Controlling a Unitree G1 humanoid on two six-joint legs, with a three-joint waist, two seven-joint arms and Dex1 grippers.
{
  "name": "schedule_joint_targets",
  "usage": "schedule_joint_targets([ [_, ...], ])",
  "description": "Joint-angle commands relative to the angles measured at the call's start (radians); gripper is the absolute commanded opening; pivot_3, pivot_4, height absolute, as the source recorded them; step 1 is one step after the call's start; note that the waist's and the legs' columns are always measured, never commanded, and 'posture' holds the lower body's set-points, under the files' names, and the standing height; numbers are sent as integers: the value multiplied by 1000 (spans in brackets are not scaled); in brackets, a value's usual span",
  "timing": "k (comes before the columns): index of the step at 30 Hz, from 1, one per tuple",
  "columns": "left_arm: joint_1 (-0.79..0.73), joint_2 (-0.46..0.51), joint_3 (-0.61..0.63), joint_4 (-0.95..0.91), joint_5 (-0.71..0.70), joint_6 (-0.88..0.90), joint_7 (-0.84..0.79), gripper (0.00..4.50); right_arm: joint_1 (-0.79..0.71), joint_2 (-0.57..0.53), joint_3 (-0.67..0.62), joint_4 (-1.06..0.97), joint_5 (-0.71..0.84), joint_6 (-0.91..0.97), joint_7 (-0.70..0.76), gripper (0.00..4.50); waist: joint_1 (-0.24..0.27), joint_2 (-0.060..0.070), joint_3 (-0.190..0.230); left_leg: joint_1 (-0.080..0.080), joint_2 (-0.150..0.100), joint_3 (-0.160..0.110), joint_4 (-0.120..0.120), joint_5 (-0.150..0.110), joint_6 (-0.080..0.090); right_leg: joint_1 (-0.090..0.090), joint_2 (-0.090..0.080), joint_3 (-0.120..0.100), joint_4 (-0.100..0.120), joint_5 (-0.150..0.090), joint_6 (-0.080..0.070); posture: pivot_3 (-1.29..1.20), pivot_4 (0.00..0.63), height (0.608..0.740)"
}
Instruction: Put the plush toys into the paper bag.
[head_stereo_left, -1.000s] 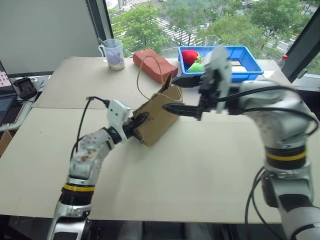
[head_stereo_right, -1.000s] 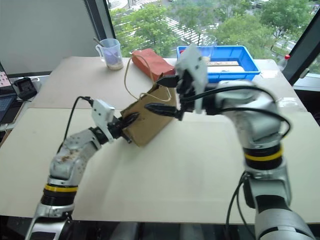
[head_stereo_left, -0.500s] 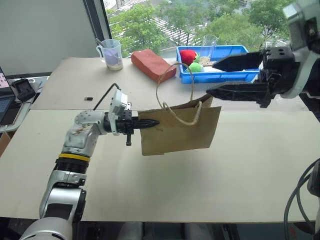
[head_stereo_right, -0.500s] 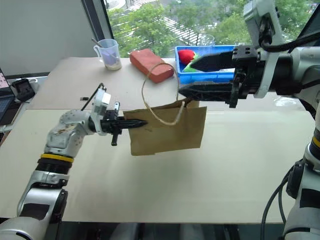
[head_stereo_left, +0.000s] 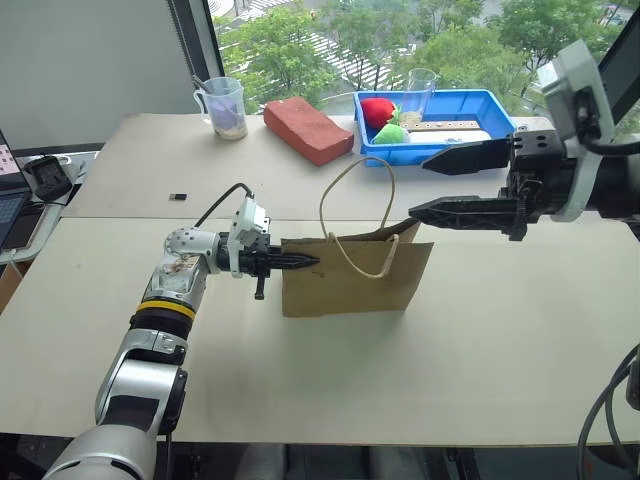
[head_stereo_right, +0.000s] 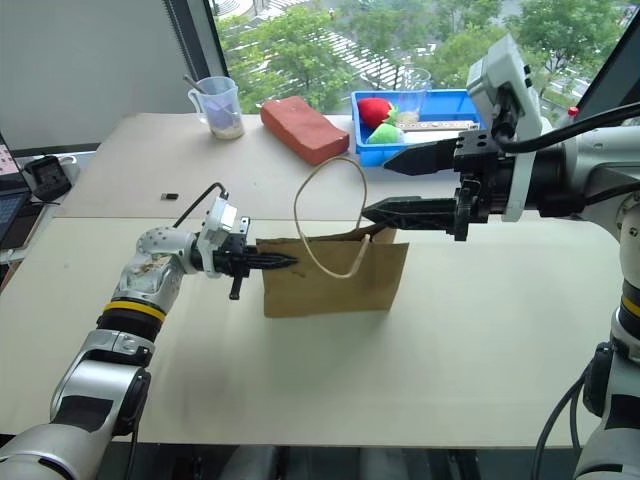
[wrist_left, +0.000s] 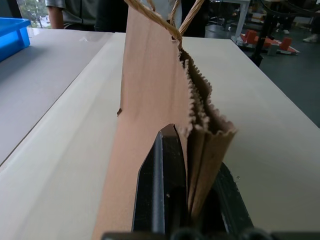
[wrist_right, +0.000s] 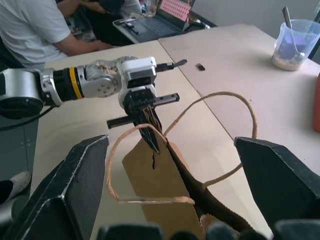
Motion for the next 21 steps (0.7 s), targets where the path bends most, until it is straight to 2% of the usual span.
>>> schedule_joint_targets([
  [1, -11, 0, 9, -19, 1, -20, -25, 0, 2, -32, -11, -12, -1, -35, 25, 4440, 0, 0, 0, 0, 0, 0, 0, 0, 0, 0, 0, 0, 0, 0, 0, 0, 150, 740],
  [6, -25, -5, 2, 24, 29, -49, -38, 0, 16, -40, 9, -18, -16, -56, 31, 4440, 0, 0, 0, 0, 0, 0, 0, 0, 0, 0, 0, 0, 0, 0, 0, 0, 150, 740],
  [9, -37, -2, 6, 61, 47, -87, -43, 923, 3, -29, 23, -22, -13, -52, 15, 4500, -2, 0, 0, 0, 0, 0, 0, 0, 0, 0, 0, 0, 0, 0, 0, 0, 150, 740],
  [11, -41, 10, 16, 53, 52, -91, -29, 1762, 2, -22, 30, -23, -16, -55, 8, 4500, -2, 0, 0, 0, 0, 0, 0, 0, 0, 0, 0, 0, 0, 0, 0, 0, 150, 740],
  [16, 1, 89, 72, -109, 15, 39, 45, 4250, 59, -37, 30, -20, -52, -99, 13, 4500, -3, 0, 0, 0, 0, 0, 0, 0, 0, 0, 0, 0, 1, 0, 0, 0, 150, 740],
  [17, 23, 119, 91, -178, 0, 99, 78, 4432, 79, -49, 21, -18, -63, -112, 18, 4500, -4, 0, 0, 0, 0, 0, 0, 0, 0, 0, 0, 0, 1, 0, 0, 0, 150, 740],
  [21, 122, 248, 196, -483, -42, 359, 266, 4432, 168, -87, -31, 0, -91, -153, 23, 4500, -5, 0, 0, 0, 0, 0, 0, -1, 1, 0, 0, 0, 2, 0, 0, 0, 150, 740],
])
